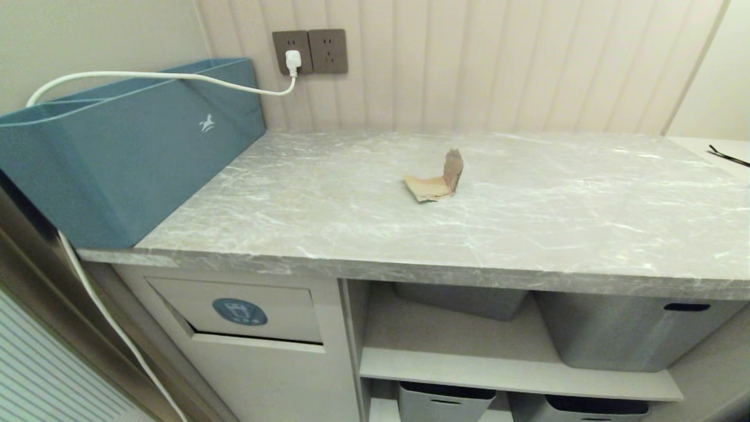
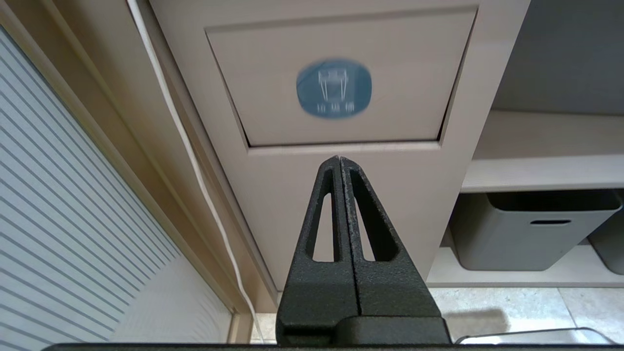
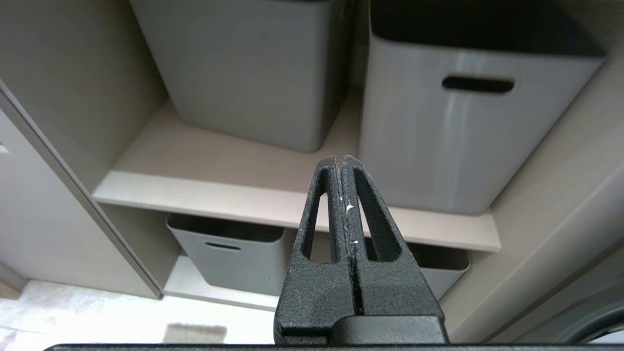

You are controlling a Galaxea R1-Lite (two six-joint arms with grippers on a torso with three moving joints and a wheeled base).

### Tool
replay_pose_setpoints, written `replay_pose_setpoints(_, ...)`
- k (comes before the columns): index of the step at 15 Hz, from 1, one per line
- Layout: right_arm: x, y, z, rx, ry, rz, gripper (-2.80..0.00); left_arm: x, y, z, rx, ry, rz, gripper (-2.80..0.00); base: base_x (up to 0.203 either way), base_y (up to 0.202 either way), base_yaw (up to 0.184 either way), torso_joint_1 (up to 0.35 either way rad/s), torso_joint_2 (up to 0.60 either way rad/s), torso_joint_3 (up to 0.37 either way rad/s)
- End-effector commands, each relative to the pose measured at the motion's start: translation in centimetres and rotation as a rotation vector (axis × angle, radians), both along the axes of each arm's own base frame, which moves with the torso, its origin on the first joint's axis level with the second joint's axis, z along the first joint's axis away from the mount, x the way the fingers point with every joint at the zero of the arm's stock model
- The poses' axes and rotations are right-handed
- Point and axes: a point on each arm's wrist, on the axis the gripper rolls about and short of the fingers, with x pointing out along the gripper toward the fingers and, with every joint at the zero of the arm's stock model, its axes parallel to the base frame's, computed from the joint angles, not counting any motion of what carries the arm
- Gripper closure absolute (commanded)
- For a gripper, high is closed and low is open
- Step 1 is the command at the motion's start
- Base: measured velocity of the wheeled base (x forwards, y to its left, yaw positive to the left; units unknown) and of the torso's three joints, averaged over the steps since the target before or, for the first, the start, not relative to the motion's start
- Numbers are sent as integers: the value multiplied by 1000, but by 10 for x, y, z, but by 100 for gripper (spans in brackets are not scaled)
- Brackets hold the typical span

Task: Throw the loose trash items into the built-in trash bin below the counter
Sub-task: Pick up the garbage

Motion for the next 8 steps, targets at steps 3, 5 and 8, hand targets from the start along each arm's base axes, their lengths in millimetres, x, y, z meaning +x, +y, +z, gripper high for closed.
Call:
replay_pose_setpoints(3, 0, 0, 0, 3, -2, 1, 0, 0, 0, 0, 0, 1, -1, 0, 0, 0, 0, 216, -487, -281)
replay_pose_setpoints(5, 0, 0, 0, 5, -2, -3, 0, 0, 0, 0, 0, 1, 0, 0, 0, 0, 0, 229, -505, -284)
replay_pose_setpoints(8, 0, 0, 0, -5, -2, 1, 0, 0, 0, 0, -3, -4, 2, 0, 0, 0, 0, 239, -518, -283)
